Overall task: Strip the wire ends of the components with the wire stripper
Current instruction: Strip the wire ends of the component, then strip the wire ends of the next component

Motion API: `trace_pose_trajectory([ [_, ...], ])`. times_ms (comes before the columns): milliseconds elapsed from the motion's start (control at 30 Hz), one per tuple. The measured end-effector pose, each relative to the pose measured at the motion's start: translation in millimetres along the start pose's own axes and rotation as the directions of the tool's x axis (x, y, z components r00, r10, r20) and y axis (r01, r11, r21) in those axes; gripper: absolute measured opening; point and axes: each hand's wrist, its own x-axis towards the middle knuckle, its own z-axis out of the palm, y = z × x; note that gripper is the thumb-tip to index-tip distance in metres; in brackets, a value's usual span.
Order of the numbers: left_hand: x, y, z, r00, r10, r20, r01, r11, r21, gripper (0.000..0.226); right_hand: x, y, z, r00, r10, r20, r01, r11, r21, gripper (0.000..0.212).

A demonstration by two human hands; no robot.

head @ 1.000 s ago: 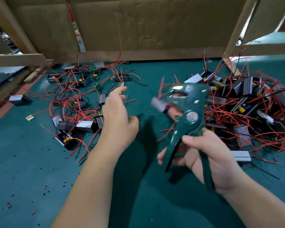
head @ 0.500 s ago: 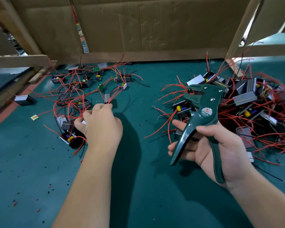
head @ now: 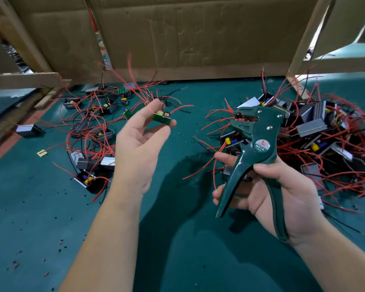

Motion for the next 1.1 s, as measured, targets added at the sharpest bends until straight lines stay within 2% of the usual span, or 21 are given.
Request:
trace_pose_trajectory([
  [67,-1,1,0,0.998,-0.044,0.054,0.05,0.992,-0.12,0.043,0,0,-1,1.0,0.007,0.017,-0.007,1.0,-0.014,0.049],
  [167,-2,2,-1,0.984,-0.109,0.14,0.143,0.955,-0.261,0.039,0,1,-2,0.999,0.006,0.042,-0.006,1.0,-0.016,0.064],
  [367,-5,-1,1,0.976,-0.092,0.198,0.132,0.97,-0.203,0.028,0,0,-1,0.999,0.003,0.04,-0.002,1.0,-0.012,0.066],
  [433,-4,-4,0,0.981,-0.103,0.162,0.124,0.984,-0.125,0.026,0,0,-1,0.999,0.005,0.037,-0.005,1.0,-0.012,0.067],
  [533,-1,-12,-1,0.996,-0.085,-0.027,0.089,0.974,0.207,0.026,0,-1,-2,1.0,0.013,0.029,-0.012,1.0,-0.018,0.073],
  [600,2,-19,-5,0.99,-0.107,-0.093,0.137,0.892,0.431,0.044,0,-1,-2,0.999,0.02,0.026,-0.02,1.0,-0.021,0.074],
  [667,5,-24,-10,0.978,-0.2,-0.061,0.194,0.758,0.622,0.07,0,-1,-2,0.999,0.029,0.028,-0.028,0.999,-0.019,0.069],
  [700,4,-25,-11,0.974,-0.22,-0.047,0.19,0.693,0.695,0.074,0,-1,-1,0.999,0.03,0.028,-0.029,0.999,-0.02,0.07],
  [833,1,-21,-13,0.991,-0.114,-0.075,0.118,0.441,0.89,0.055,0,0,0,0.999,0.04,0.018,-0.039,0.999,-0.022,0.063],
  [933,0,-14,-16,0.992,0.097,-0.084,0.044,0.356,0.933,0.042,-1,0,0,0.999,0.046,0.021,-0.046,0.999,-0.019,0.066],
  [1000,-1,-8,-21,0.961,0.236,-0.141,0.071,0.283,0.957,0.041,-1,1,0,0.999,0.047,0.021,-0.046,0.999,-0.016,0.075],
  [1033,-1,-5,-25,0.955,0.224,-0.193,0.134,0.252,0.958,0.042,0,0,1,0.999,0.046,0.02,-0.046,0.999,-0.015,0.078],
  [1100,1,0,-31,0.939,0.027,-0.343,0.331,0.198,0.923,0.047,1,0,1,0.999,0.045,0.017,-0.045,0.999,-0.013,0.079],
])
